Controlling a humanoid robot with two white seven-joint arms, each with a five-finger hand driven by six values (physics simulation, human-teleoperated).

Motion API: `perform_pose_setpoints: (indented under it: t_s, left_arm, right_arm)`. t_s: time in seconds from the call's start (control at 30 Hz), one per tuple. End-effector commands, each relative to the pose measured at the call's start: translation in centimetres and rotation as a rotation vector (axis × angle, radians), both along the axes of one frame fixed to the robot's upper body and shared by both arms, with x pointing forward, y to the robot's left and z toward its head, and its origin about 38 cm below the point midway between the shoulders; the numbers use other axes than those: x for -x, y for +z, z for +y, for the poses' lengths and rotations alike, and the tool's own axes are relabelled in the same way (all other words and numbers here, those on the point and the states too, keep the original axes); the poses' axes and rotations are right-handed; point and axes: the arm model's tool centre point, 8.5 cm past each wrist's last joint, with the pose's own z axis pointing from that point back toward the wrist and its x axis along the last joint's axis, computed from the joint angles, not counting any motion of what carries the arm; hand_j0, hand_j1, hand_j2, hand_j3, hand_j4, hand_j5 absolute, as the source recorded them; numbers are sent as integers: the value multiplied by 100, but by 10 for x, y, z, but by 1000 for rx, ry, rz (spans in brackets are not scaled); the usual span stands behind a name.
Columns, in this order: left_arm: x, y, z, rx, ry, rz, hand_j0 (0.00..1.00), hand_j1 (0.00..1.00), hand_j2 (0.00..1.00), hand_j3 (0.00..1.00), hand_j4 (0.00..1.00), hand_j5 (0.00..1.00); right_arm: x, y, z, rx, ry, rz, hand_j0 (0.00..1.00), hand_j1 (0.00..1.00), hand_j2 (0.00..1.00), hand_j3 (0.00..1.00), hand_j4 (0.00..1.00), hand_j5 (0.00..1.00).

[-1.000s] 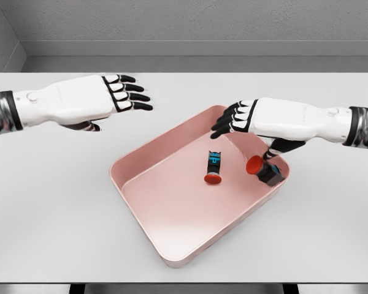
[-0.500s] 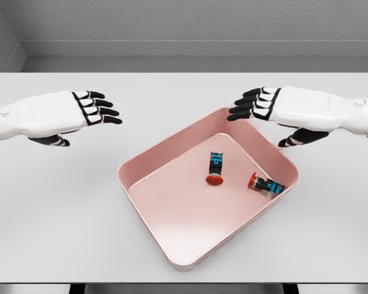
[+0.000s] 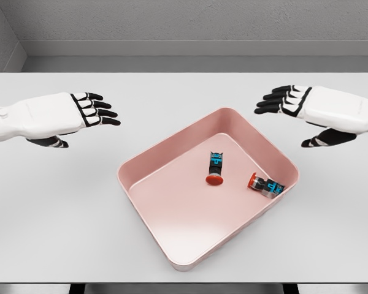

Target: Put the industrial switch in the basket with both arms

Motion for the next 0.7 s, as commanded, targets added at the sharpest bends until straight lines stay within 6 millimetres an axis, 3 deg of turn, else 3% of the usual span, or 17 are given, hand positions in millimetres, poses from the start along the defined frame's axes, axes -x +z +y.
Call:
perform_pose_setpoints:
  t_s: [0.0, 0.3, 0.43, 0.67]
  left_arm:
    - [0, 1, 1, 4, 3, 4, 100, 100, 100, 100, 100, 100]
    - [2, -10, 10, 19, 32, 37, 100, 100, 100, 100, 100, 100]
    - [7, -4, 41, 40, 122, 18, 100, 100, 100, 100, 100, 100]
    - [7, -5, 42, 40, 128, 20, 100, 100, 100, 100, 100, 100]
  right_arm:
    - [0, 3, -2, -7, -6, -4, 100, 100, 100, 100, 100, 100]
    - [0, 6, -6, 0, -17, -10, 100, 100, 100, 100, 100, 100]
    - [1, 6, -7, -1, -18, -10, 100, 100, 100, 100, 100, 100]
    - [0, 7, -7, -1, -18, -12, 100, 100, 100, 100, 100, 100]
